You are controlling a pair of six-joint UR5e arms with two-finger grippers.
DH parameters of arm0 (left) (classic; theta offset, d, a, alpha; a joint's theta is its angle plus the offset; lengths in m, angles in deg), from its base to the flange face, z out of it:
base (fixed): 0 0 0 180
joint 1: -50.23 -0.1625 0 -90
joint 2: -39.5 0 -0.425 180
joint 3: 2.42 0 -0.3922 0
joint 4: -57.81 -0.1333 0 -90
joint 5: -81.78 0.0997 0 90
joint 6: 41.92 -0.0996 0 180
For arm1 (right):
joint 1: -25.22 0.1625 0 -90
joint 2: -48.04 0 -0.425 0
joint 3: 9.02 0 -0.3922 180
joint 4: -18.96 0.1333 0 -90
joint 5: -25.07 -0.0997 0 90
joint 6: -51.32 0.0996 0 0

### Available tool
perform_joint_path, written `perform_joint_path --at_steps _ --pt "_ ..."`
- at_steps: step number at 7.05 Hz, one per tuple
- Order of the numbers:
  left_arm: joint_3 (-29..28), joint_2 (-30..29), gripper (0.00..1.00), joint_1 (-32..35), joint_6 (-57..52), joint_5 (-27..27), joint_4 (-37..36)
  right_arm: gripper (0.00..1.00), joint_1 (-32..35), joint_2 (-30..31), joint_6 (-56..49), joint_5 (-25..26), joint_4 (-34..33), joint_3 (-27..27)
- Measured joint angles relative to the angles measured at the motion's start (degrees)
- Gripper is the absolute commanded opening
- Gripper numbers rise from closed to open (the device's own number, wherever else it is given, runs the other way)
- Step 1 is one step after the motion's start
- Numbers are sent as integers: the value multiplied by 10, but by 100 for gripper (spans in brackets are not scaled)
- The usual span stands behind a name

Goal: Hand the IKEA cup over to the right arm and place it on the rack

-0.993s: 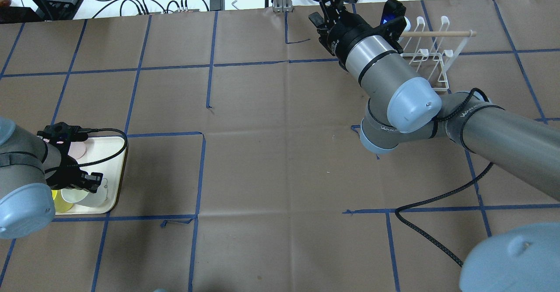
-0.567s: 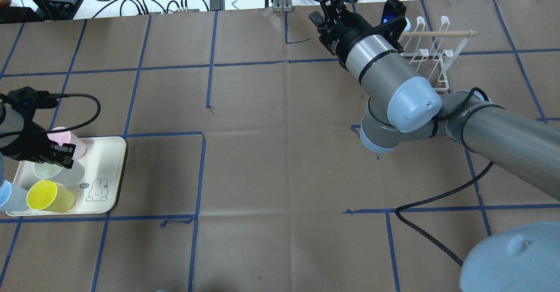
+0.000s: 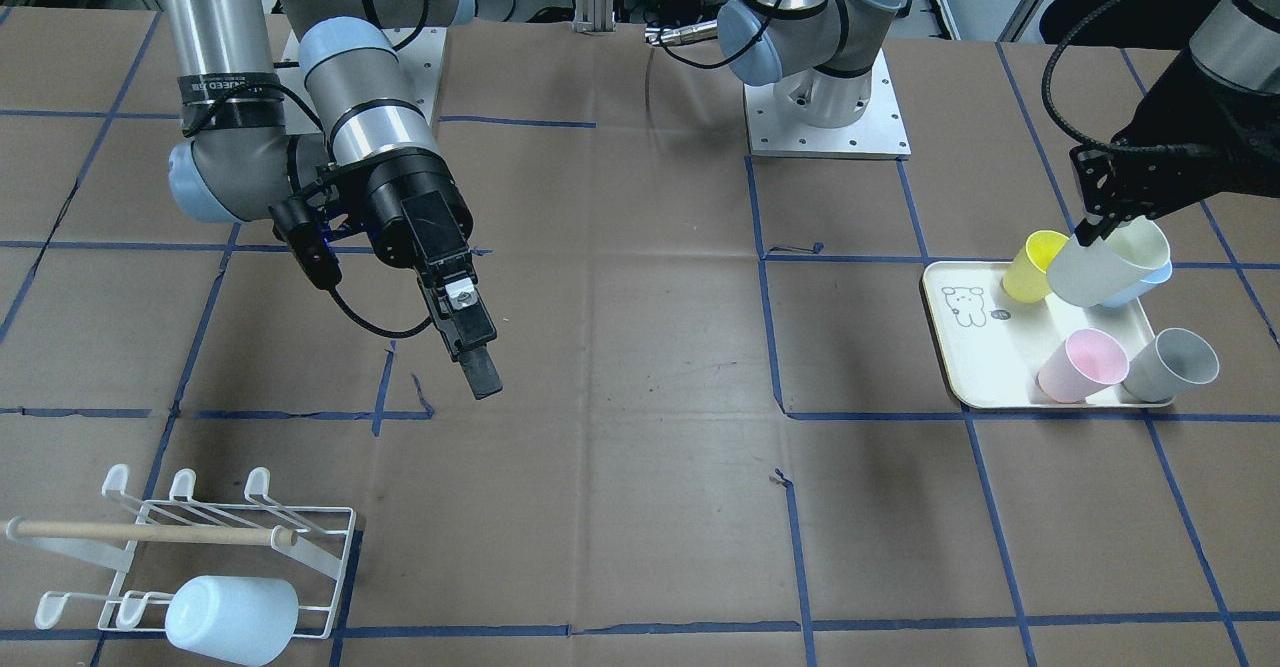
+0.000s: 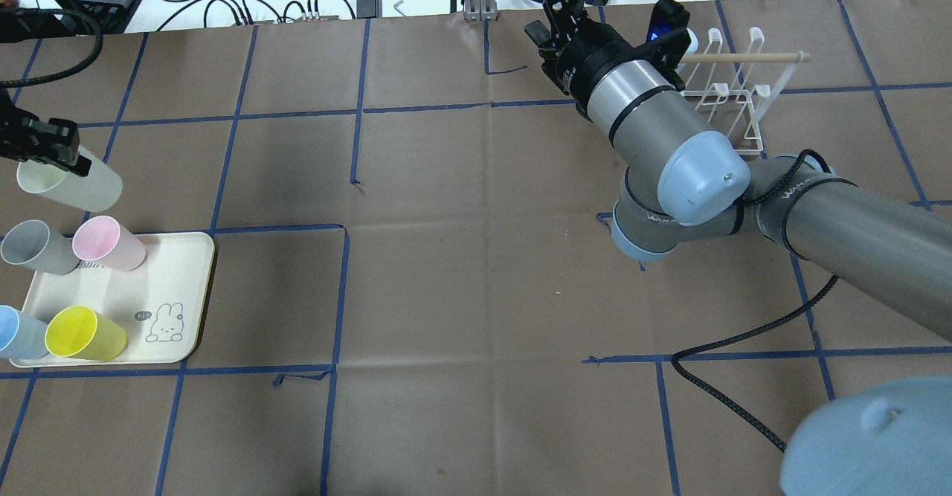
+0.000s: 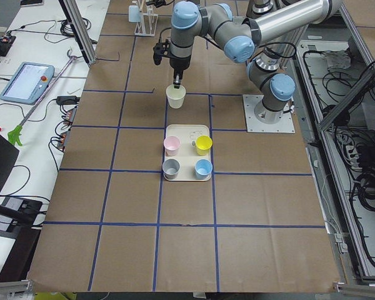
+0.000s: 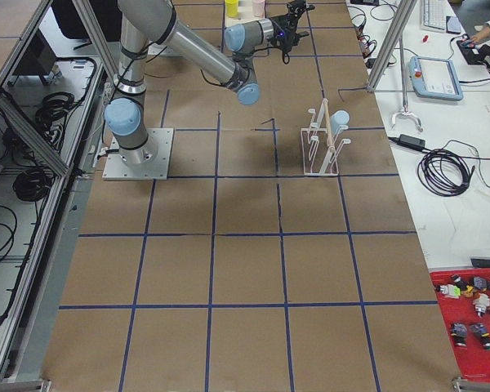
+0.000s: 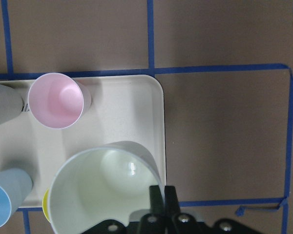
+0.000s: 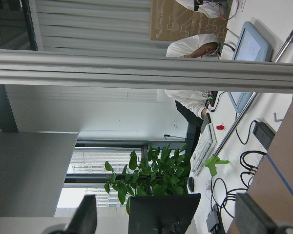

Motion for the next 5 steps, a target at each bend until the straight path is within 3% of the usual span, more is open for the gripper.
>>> perform_joint_path --at_steps 2,5 --pt "-4 -7 0 5 -11 -135 -65 100 0 0 0 0 0 0" --pt "32 -46 0 11 -20 -337 -246 100 0 0 -1 0 0 -2"
